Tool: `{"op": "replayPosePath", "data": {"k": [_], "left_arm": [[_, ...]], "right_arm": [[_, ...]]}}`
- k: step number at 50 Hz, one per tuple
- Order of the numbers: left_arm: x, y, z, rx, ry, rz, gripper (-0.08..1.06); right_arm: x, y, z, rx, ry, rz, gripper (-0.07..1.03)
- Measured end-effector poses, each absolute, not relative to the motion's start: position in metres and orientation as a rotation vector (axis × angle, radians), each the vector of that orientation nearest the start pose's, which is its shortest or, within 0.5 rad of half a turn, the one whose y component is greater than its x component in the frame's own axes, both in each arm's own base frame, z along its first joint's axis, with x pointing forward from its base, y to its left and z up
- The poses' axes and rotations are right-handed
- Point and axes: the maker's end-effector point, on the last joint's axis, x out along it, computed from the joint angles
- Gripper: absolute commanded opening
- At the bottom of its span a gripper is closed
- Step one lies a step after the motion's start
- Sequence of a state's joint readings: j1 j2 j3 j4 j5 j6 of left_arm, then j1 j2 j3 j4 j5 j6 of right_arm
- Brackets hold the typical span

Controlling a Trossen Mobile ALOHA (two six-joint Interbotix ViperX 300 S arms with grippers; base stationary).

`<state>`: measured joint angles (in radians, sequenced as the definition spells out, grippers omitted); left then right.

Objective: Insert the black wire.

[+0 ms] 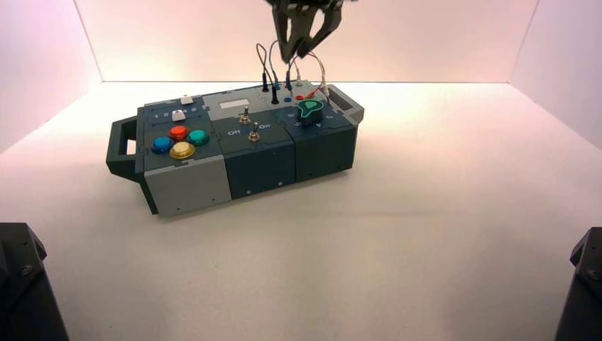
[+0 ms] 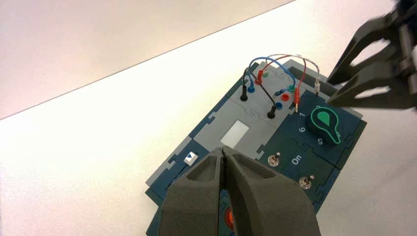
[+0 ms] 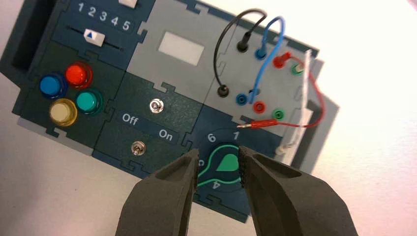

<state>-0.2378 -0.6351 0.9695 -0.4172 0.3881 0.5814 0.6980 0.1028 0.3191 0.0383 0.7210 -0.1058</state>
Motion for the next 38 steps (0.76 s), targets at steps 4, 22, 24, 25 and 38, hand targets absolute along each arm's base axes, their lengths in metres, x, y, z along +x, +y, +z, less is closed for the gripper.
{"op": "replayPosePath", "data": {"k": [4, 22, 24, 25, 38], "left_arm": [[0.274, -0.094, 0.193, 0.211, 0.66, -0.441, -0.03], [0.278, -0.093, 0.187, 0.212, 0.661, -0.428, -0.03], [0.278, -0.093, 0.185, 0.211, 0.671, -0.428, -0.03], [0.278, -0.093, 0.184, 0.211, 0.672, -0.428, -0.03], [0.279, -0.092, 0.182, 0.211, 0.681, -0.426, -0.03]], "right_arm": [[0.333, 0.282, 0.14, -0.46, 1.064, 0.681, 0.44], [0.331, 0.275, 0.138, -0.463, 1.063, 0.674, 0.44], [0.331, 0.275, 0.139, -0.463, 1.058, 0.676, 0.44], [0.331, 0.275, 0.141, -0.46, 1.054, 0.675, 0.44], [0.332, 0.275, 0.146, -0.461, 1.037, 0.676, 0.44]]}}
